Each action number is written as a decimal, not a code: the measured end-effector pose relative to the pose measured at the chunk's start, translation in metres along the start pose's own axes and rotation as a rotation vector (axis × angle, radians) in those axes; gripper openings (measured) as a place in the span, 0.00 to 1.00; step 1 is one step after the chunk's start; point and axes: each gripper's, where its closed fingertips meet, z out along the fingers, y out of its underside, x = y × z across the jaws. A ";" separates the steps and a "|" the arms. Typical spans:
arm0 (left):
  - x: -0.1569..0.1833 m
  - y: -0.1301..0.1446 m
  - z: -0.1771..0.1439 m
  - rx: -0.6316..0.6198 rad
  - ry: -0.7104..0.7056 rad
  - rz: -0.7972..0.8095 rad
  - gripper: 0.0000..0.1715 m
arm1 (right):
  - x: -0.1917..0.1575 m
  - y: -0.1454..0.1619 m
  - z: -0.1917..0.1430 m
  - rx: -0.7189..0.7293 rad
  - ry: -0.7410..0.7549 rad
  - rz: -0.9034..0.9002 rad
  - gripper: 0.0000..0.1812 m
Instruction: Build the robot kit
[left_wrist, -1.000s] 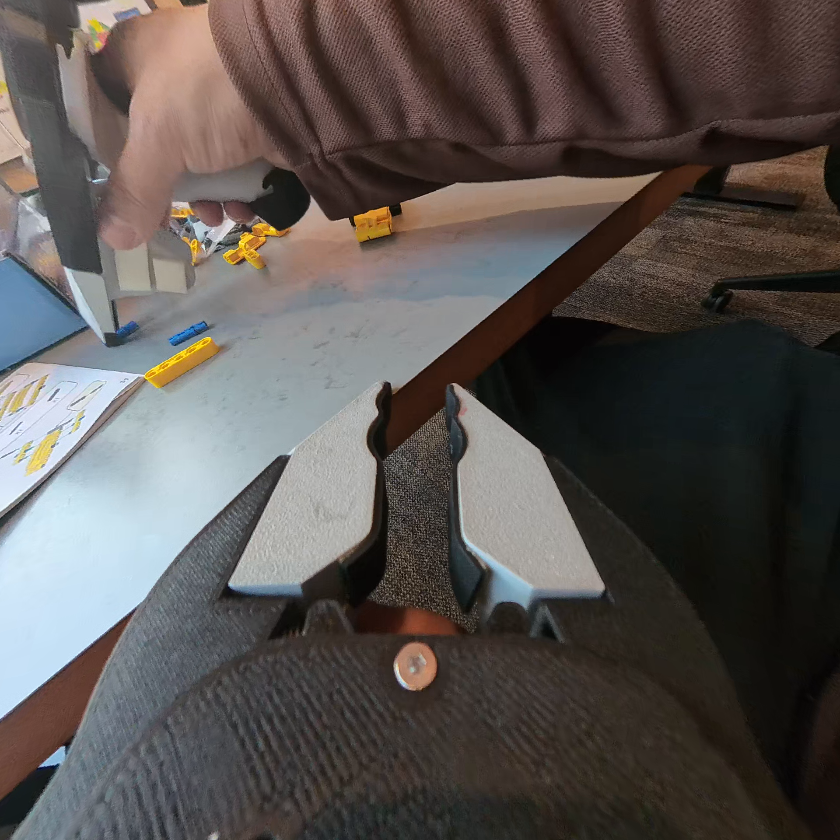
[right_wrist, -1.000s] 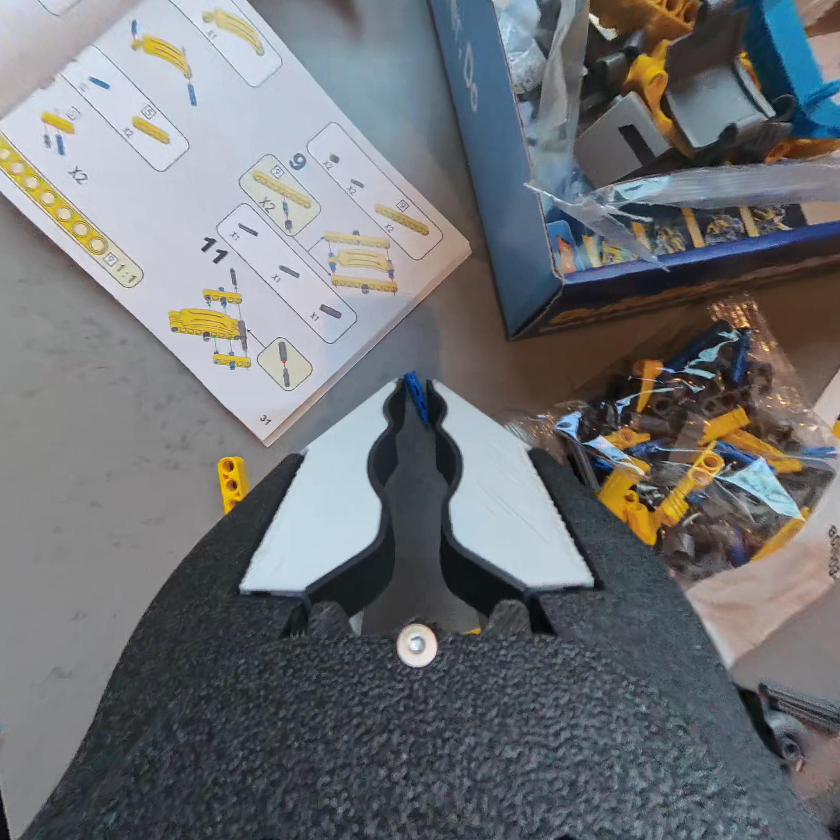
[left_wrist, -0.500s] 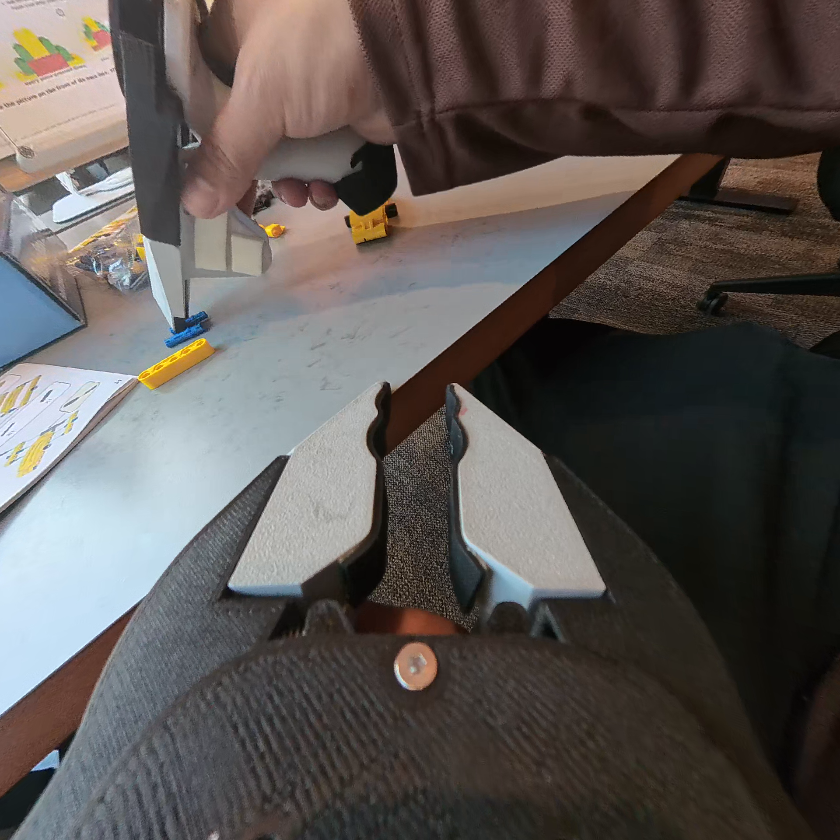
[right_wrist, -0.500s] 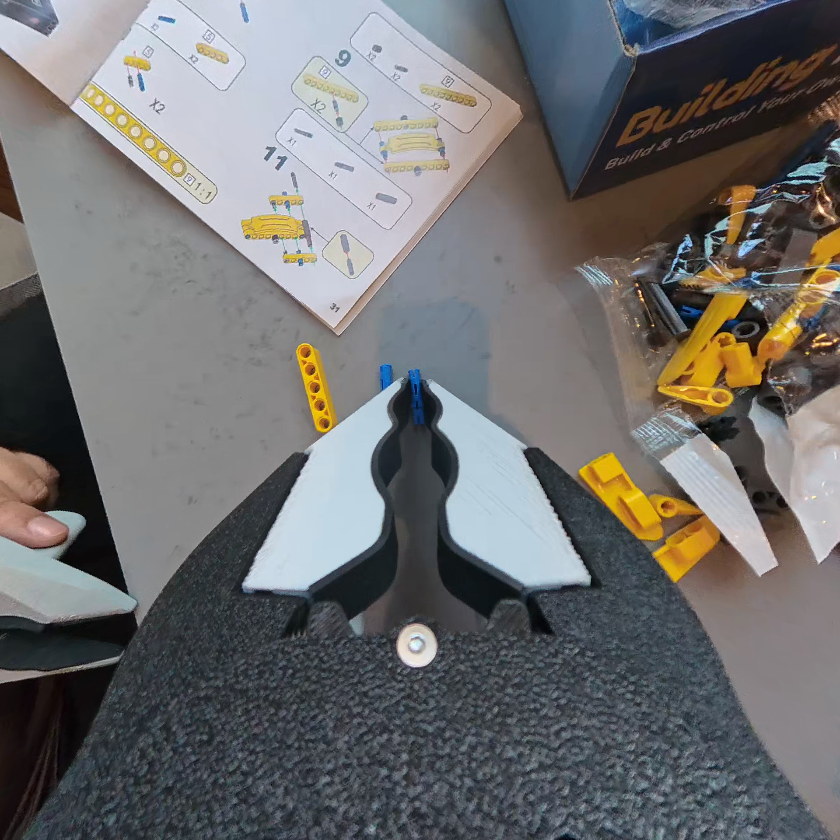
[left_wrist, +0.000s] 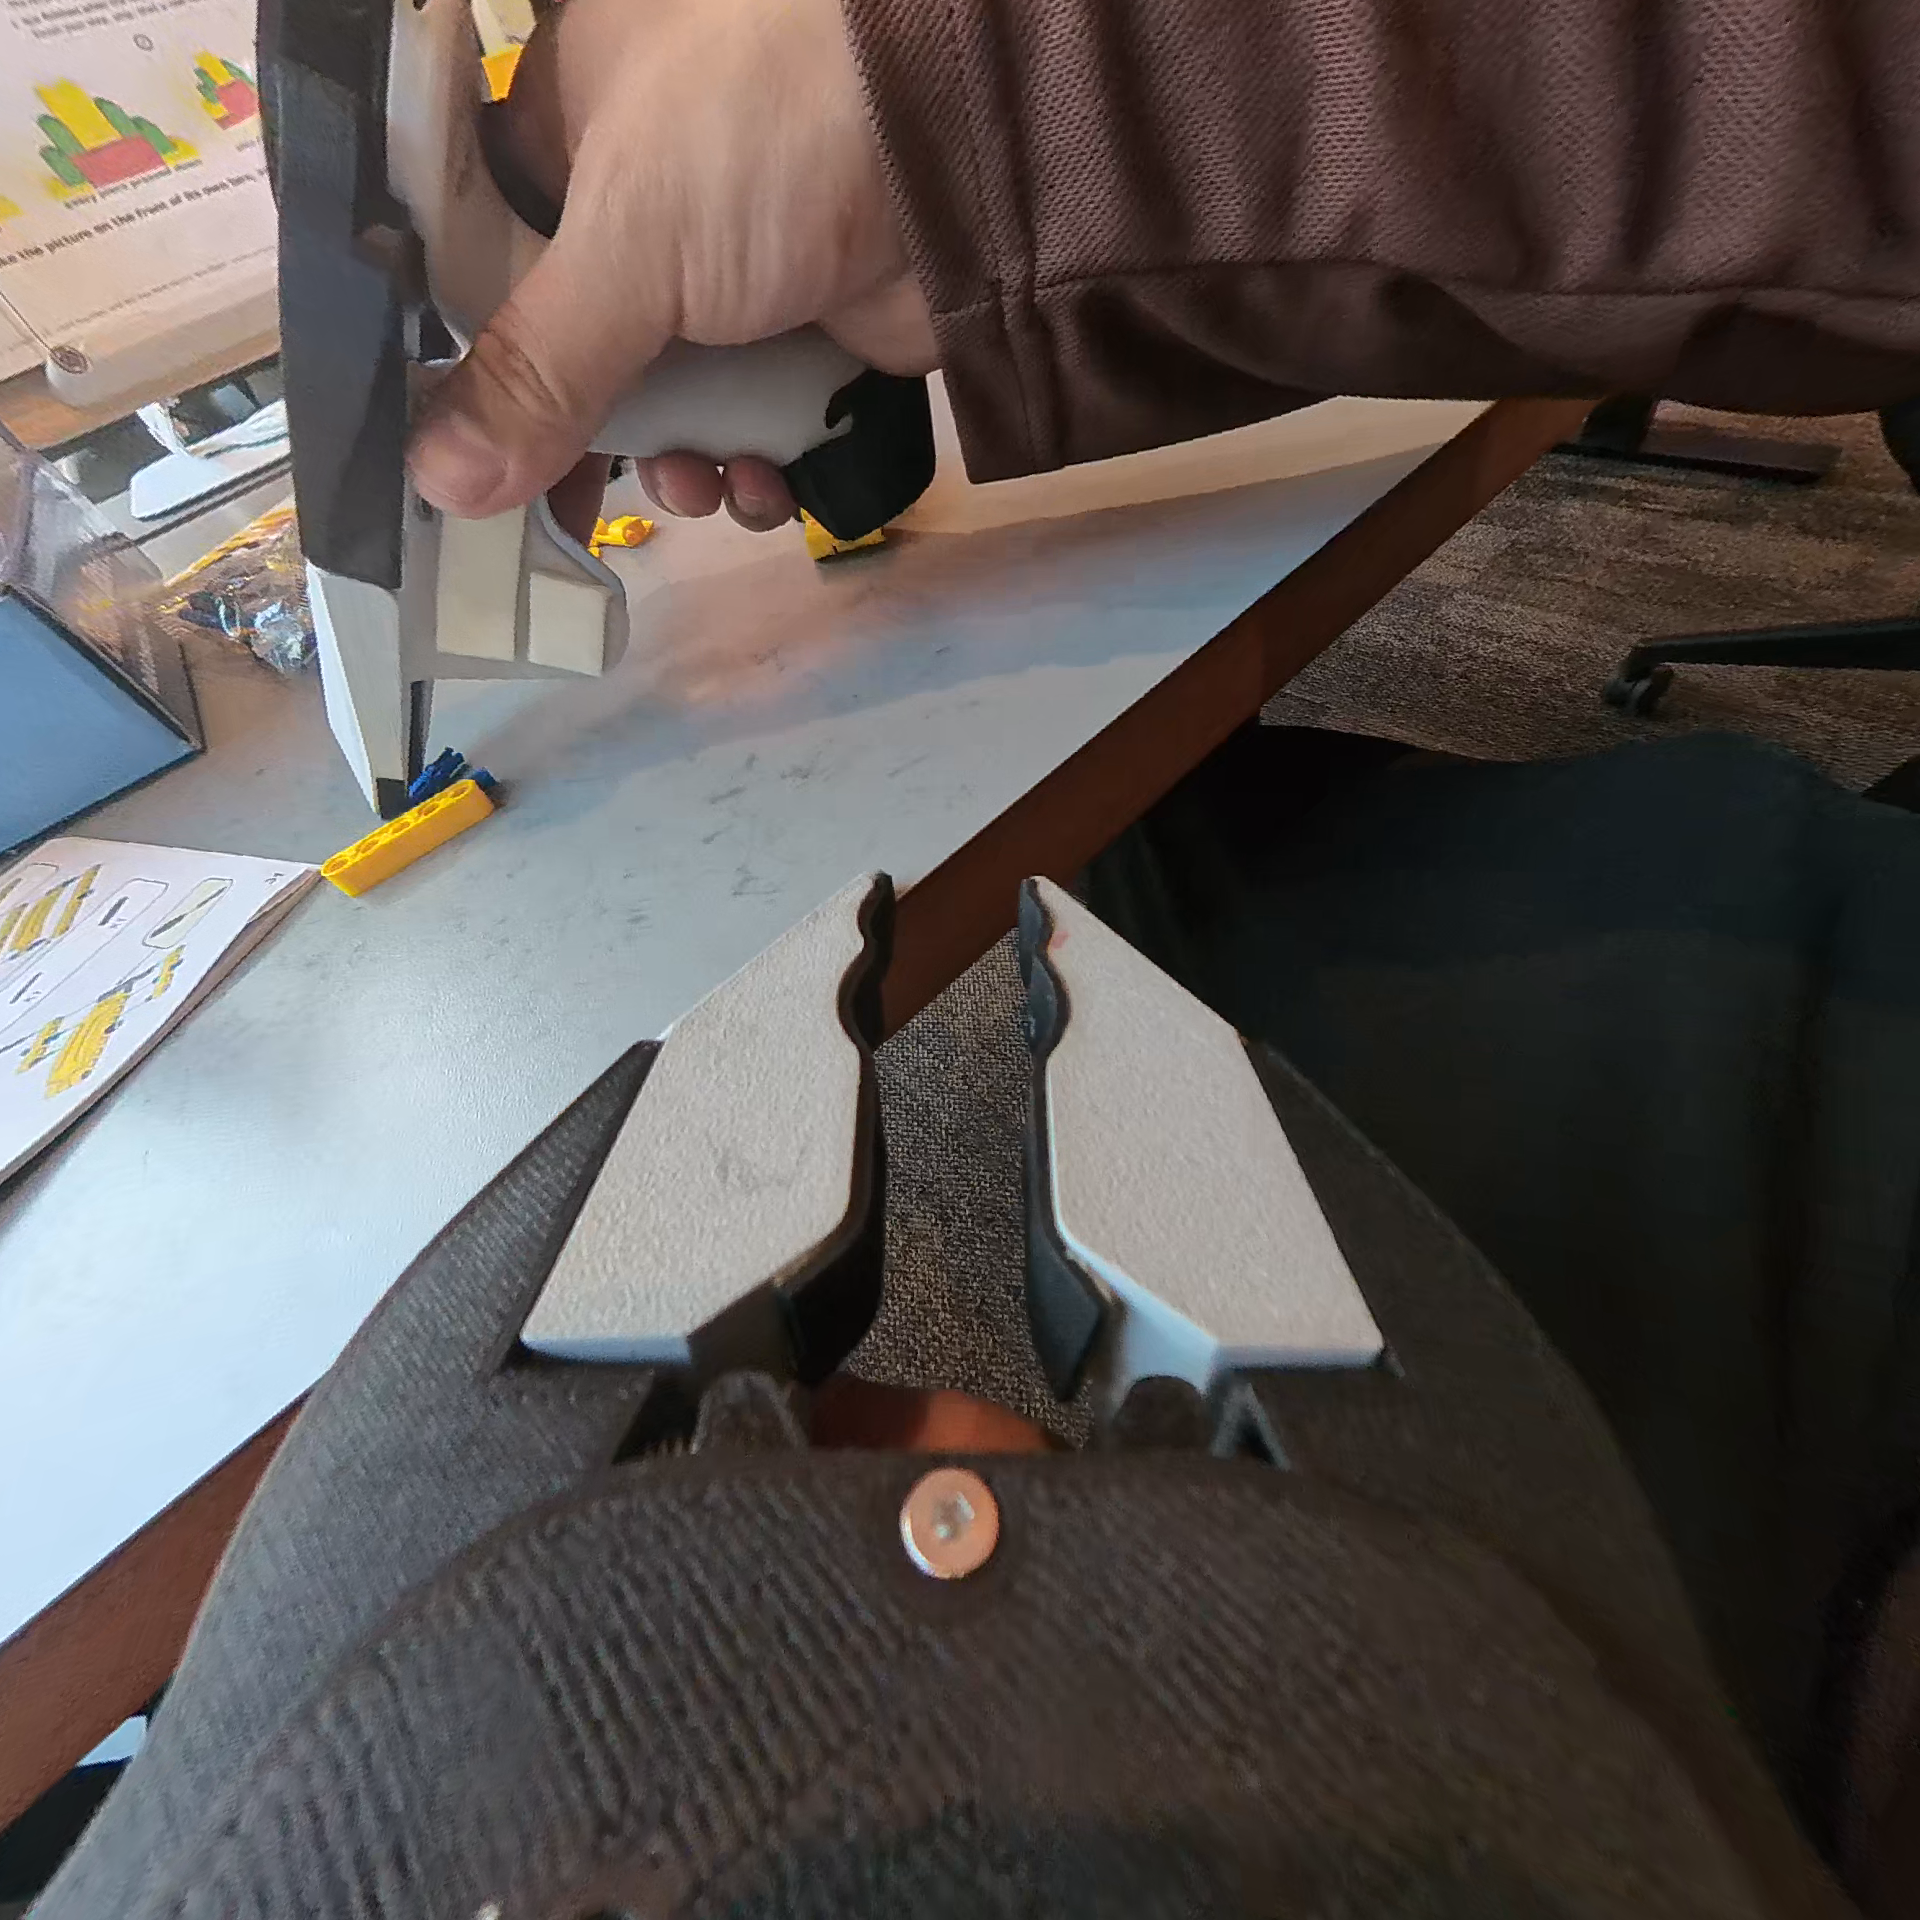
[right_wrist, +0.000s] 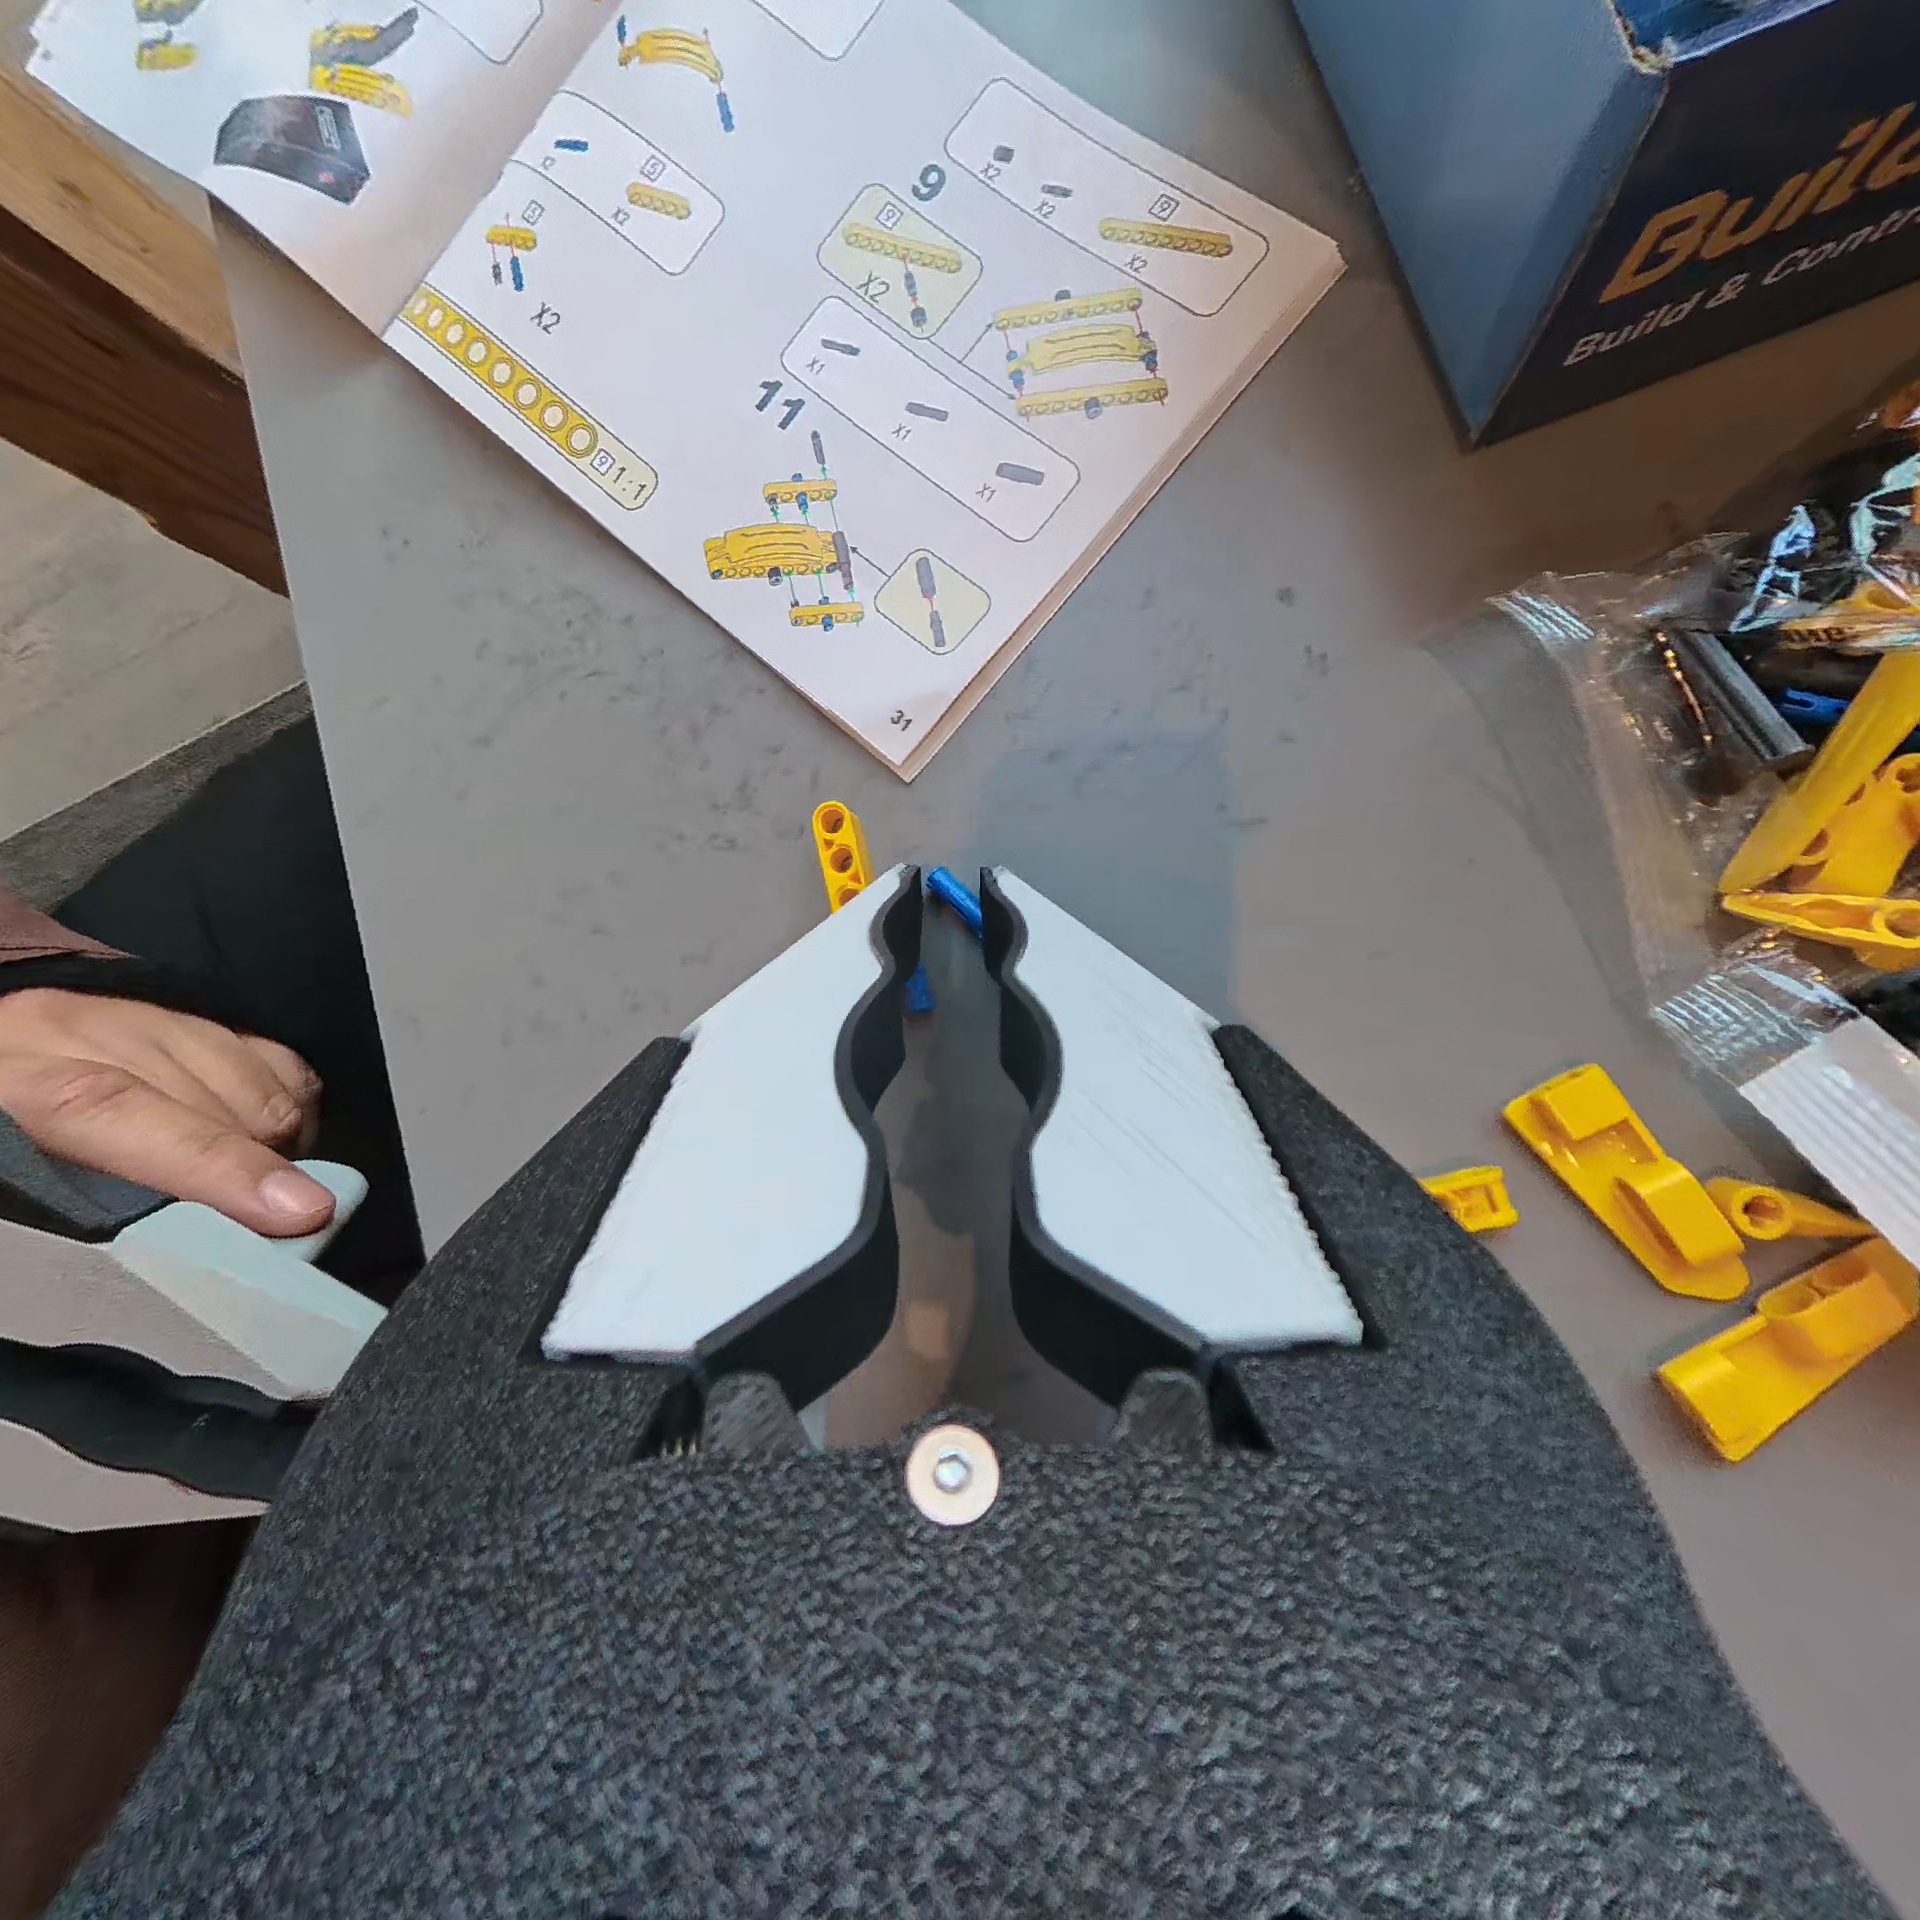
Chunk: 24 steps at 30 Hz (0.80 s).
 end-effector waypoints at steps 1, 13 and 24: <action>0.000 0.000 0.000 0.000 0.001 -0.001 0.12 | -0.001 0.000 0.000 0.001 -0.004 -0.002 0.06; 0.000 0.000 0.000 0.000 0.005 -0.015 0.12 | 0.004 -0.038 -0.047 0.354 0.155 -0.134 0.10; 0.000 0.000 -0.002 0.000 0.006 -0.025 0.12 | 0.083 -0.005 -0.112 0.269 0.453 0.003 0.14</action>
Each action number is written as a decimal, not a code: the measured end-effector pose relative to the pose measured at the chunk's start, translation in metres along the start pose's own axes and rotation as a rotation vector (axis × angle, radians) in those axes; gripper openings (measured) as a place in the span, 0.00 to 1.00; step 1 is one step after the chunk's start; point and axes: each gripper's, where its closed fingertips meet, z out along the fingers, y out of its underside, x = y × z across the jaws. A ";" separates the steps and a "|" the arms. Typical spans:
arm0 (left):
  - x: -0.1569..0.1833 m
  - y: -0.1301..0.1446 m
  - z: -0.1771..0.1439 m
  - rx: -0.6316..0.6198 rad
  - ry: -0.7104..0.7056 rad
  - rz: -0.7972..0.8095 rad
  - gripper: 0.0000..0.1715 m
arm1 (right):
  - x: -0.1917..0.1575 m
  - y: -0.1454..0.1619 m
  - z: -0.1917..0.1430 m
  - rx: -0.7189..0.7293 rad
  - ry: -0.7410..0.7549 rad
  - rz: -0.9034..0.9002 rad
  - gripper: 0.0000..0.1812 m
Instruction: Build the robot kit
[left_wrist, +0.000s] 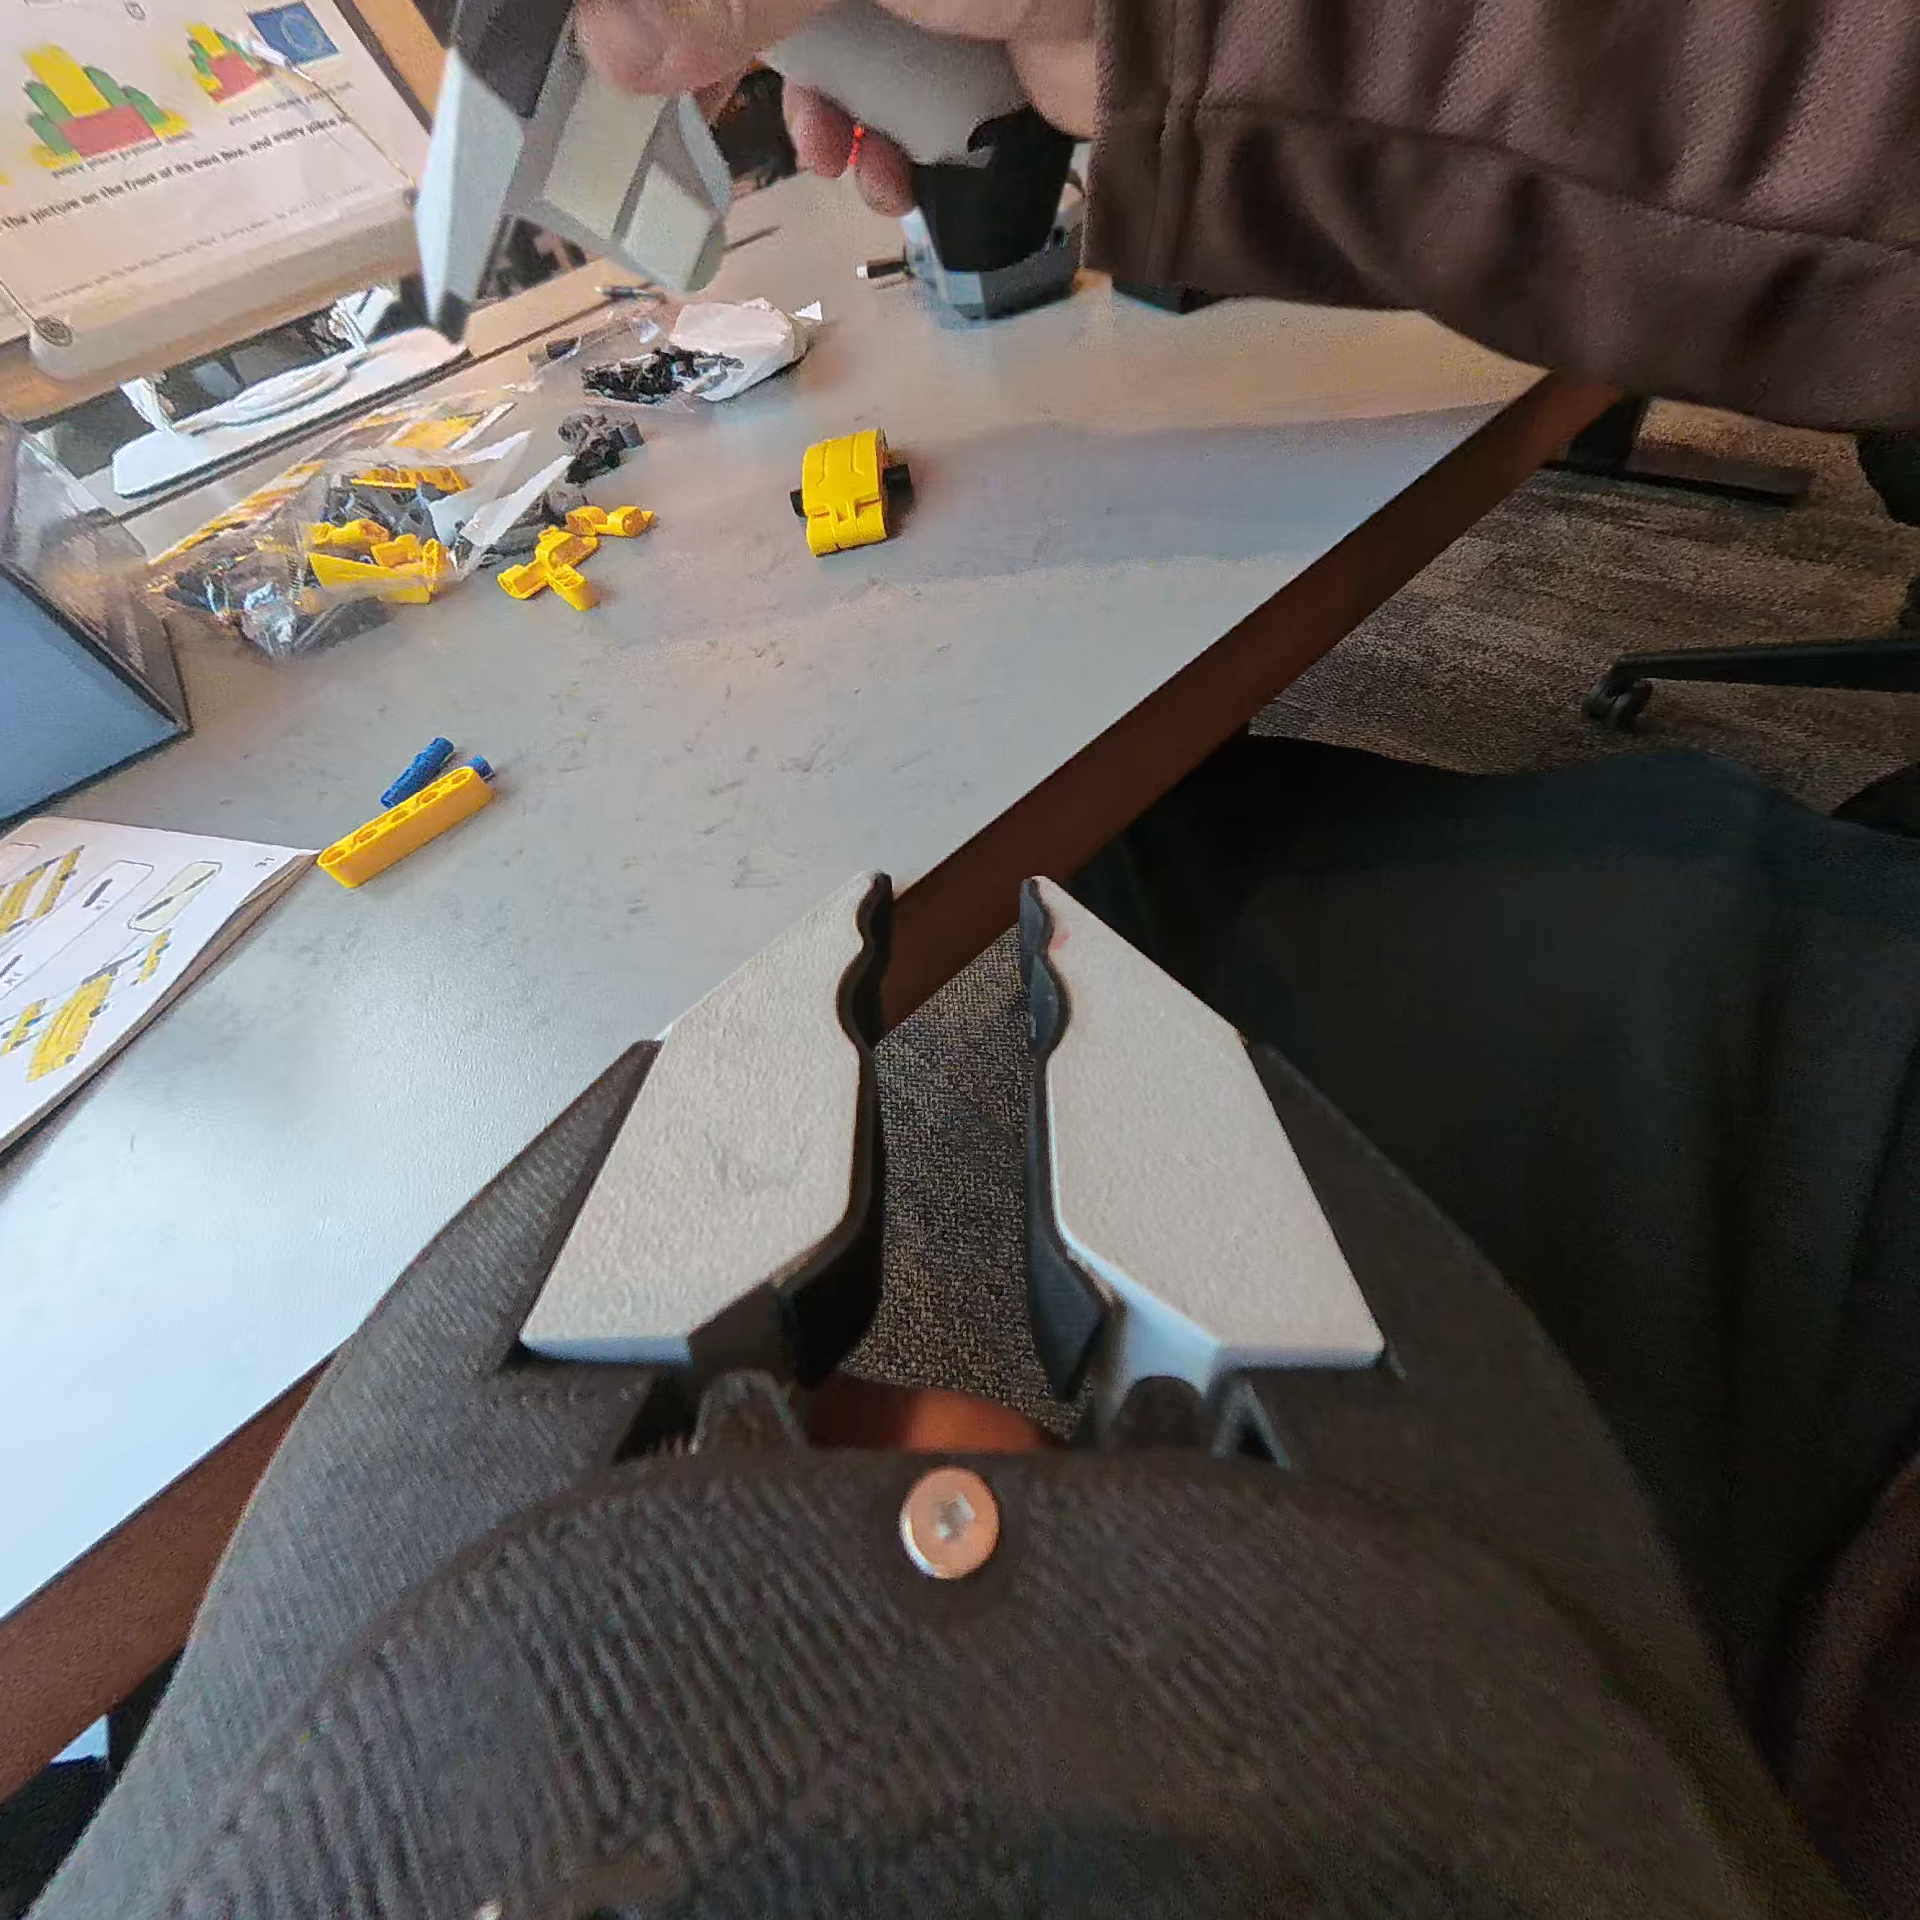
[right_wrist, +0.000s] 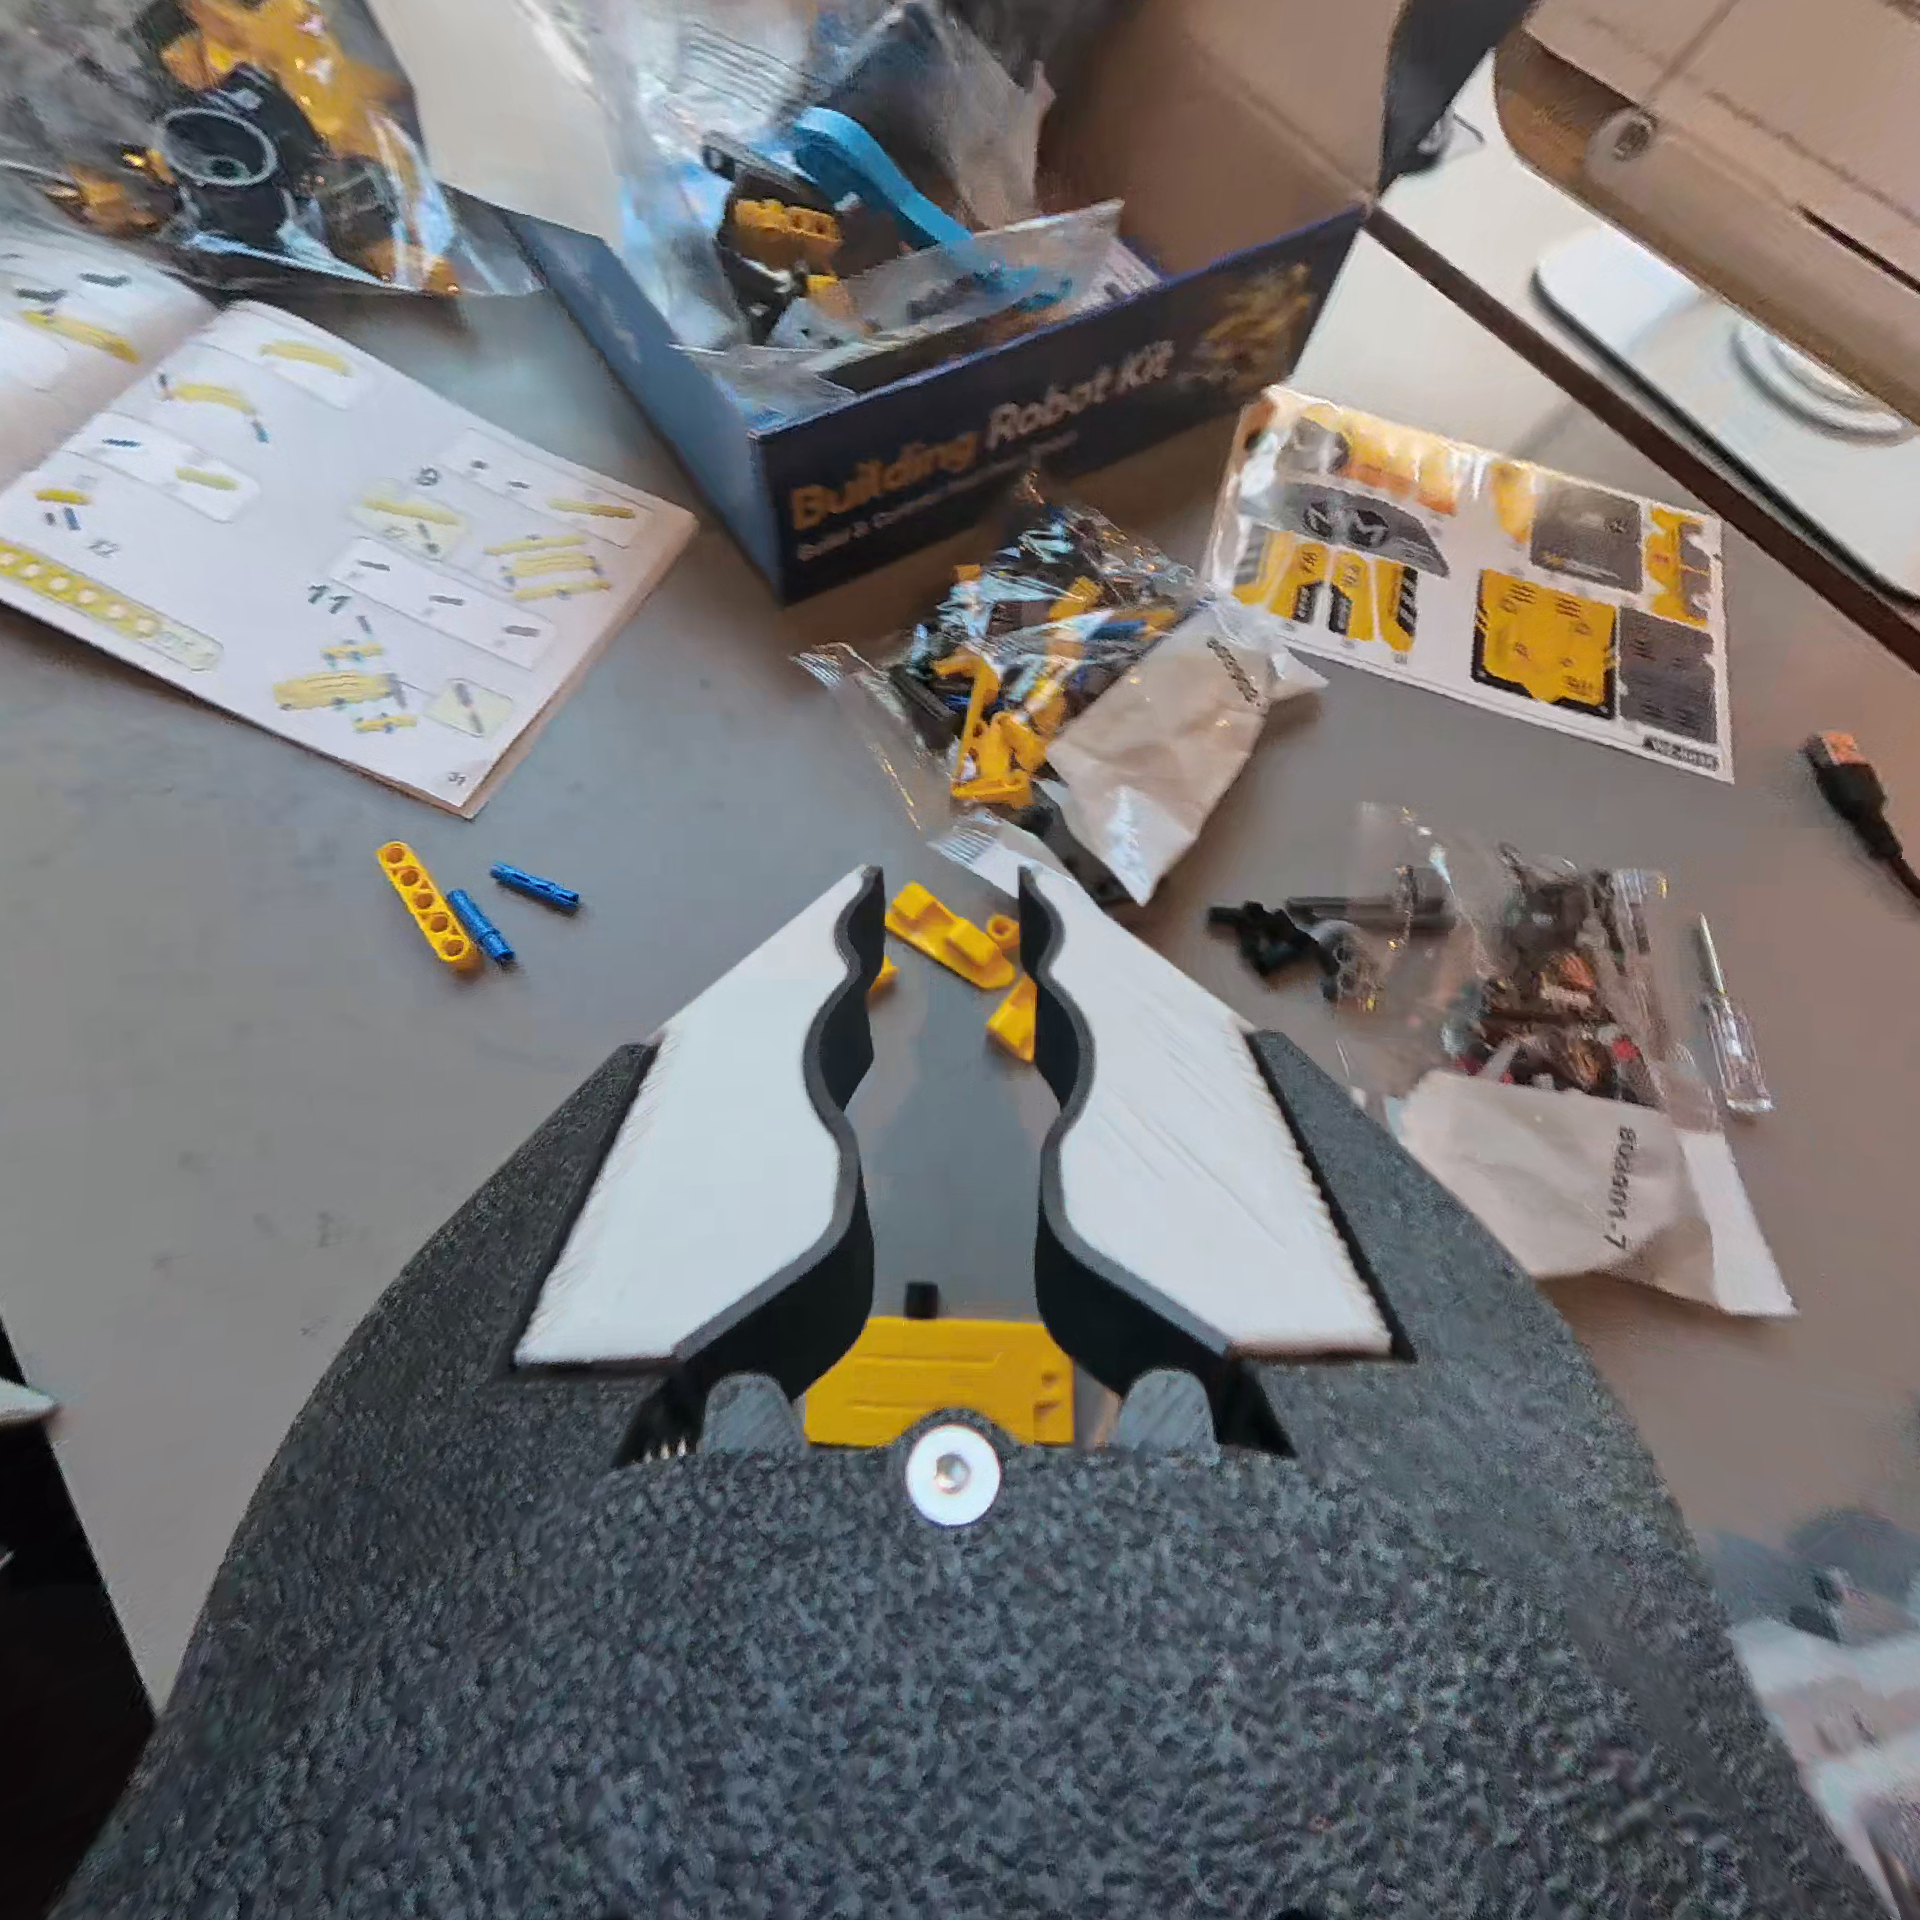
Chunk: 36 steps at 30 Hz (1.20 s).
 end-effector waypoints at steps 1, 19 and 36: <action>0.000 0.000 0.000 0.000 0.001 -0.002 0.12 | 0.004 0.003 -0.002 -0.010 -0.011 0.031 0.15; 0.003 -0.001 0.000 0.000 0.007 0.009 0.13 | 0.020 0.024 0.004 -0.083 0.064 0.045 0.15; 0.002 -0.001 0.003 0.002 -0.005 0.014 0.12 | 0.088 0.002 -0.053 0.058 0.303 0.152 0.15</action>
